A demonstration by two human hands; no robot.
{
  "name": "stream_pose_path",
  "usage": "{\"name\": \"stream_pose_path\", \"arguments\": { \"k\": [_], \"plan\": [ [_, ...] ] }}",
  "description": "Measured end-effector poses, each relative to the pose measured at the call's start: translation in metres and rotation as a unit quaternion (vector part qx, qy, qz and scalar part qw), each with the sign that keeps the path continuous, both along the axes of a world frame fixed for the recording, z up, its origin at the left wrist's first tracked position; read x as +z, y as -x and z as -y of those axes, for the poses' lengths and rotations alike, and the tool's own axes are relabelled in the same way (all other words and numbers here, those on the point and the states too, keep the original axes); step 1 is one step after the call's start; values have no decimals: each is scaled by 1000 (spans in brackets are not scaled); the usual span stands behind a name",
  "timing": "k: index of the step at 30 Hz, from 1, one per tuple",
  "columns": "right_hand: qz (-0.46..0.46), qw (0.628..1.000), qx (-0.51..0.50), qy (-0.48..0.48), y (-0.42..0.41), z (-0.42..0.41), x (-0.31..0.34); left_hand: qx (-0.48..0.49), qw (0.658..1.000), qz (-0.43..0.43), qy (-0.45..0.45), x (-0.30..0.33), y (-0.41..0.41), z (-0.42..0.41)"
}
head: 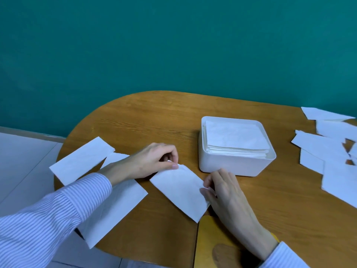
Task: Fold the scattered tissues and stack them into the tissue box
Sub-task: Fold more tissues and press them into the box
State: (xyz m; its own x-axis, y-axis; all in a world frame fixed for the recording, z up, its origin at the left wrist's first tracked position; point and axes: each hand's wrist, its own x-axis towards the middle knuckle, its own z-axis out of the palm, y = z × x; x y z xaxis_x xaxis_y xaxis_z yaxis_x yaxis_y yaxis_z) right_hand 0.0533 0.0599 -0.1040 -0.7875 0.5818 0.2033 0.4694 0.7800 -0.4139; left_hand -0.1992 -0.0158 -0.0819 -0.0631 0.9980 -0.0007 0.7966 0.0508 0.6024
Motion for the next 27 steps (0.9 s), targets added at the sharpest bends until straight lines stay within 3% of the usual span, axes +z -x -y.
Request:
{"name": "stream_pose_path", "arguments": {
  "k": [3,8,13,19,23,27],
  "plan": [
    [-21,998,7,58,-3,-6,12,36,995,86,-34,20,-6,10],
    [-196,962,-24,189,-21,-26,62,101,959,238,-119,58,-27,9],
    [-246,956,-54,153,-38,-80,109,132,938,266,-179,86,-59,-29],
    [-148,978,-103,102,-21,-143,110,201,952,144,-182,84,-72,-87],
    [-114,980,-109,117,-11,-155,98,189,970,73,-135,73,-72,-99],
    [-70,993,-83,-46,-19,-143,91,97,981,-106,-131,65,-72,-85]
  ]
}}
